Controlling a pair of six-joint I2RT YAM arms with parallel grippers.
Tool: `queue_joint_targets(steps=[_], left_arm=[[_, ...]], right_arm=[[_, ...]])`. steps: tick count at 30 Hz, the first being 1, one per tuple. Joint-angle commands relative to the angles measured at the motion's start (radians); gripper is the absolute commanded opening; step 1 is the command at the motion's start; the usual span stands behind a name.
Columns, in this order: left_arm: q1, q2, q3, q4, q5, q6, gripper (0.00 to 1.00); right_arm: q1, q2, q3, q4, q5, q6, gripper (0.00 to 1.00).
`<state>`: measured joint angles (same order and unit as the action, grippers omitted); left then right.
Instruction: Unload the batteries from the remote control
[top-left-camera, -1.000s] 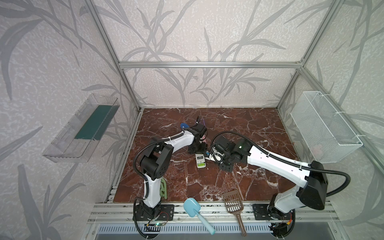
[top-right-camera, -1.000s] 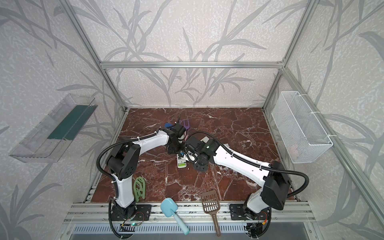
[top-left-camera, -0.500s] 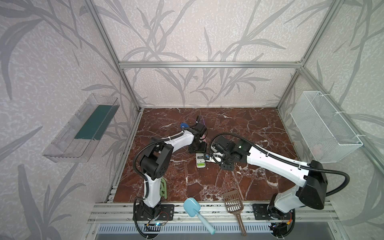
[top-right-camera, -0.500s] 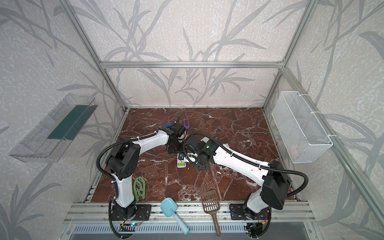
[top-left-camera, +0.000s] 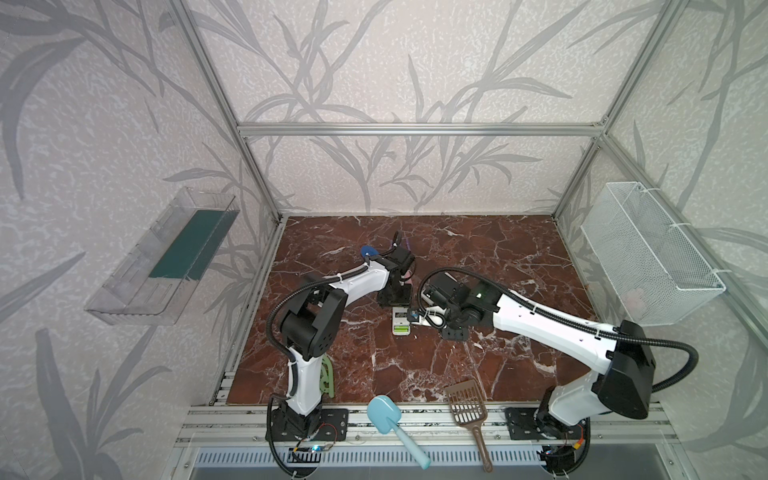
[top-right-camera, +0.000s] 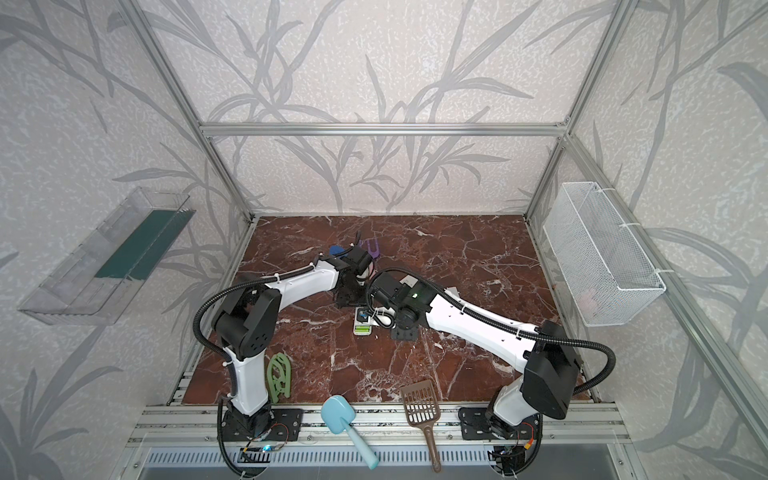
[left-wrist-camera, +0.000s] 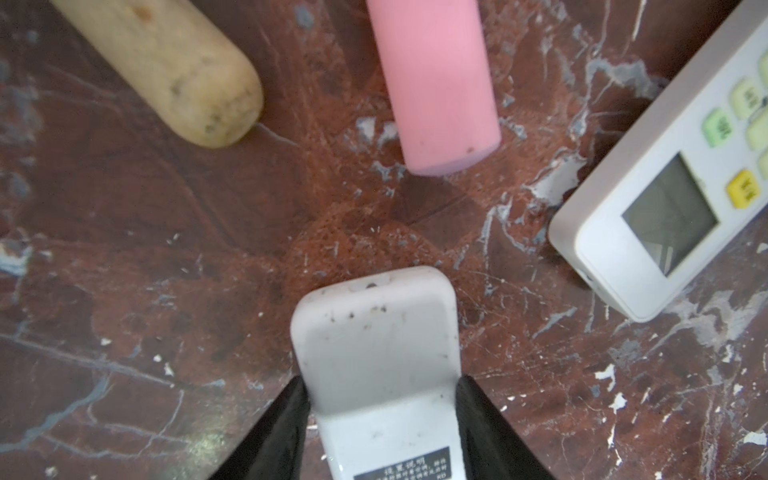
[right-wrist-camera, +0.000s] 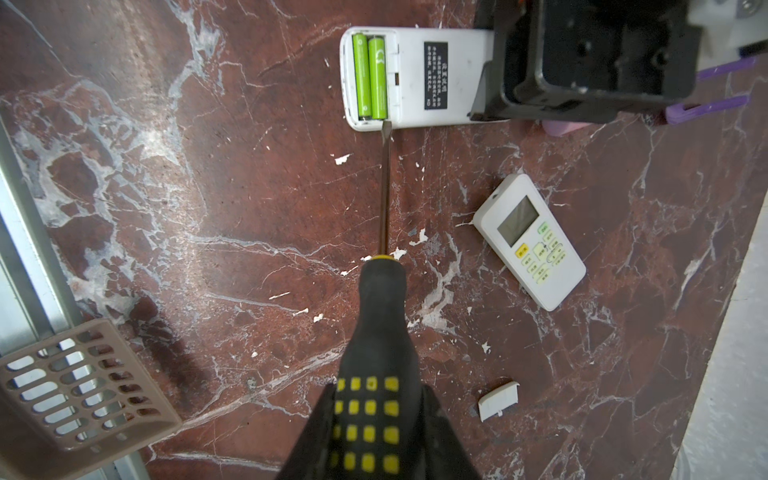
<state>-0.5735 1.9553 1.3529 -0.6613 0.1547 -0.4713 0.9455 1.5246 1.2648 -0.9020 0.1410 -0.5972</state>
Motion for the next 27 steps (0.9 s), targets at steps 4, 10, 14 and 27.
queue_joint_targets(steps=[4,10,14,27], left_arm=[[-0.02,0.024,0.043,-0.04,-0.031,-0.013,0.65],[-0.045,0.06,0.073,-0.071,-0.063,-0.022,0.65],[-0.052,0.063,0.068,-0.078,-0.082,-0.03,0.62],[-0.055,0.059,0.064,-0.104,-0.122,-0.032,0.57]], right_arm=[[0.006,-0.021,-0.002,0.013,0.008,-0.009,0.0],[0.008,-0.025,-0.013,0.024,0.023,-0.004,0.0],[0.01,-0.027,-0.018,0.022,0.039,-0.013,0.0],[0.032,-0.011,-0.008,0.015,0.02,-0.04,0.0]])
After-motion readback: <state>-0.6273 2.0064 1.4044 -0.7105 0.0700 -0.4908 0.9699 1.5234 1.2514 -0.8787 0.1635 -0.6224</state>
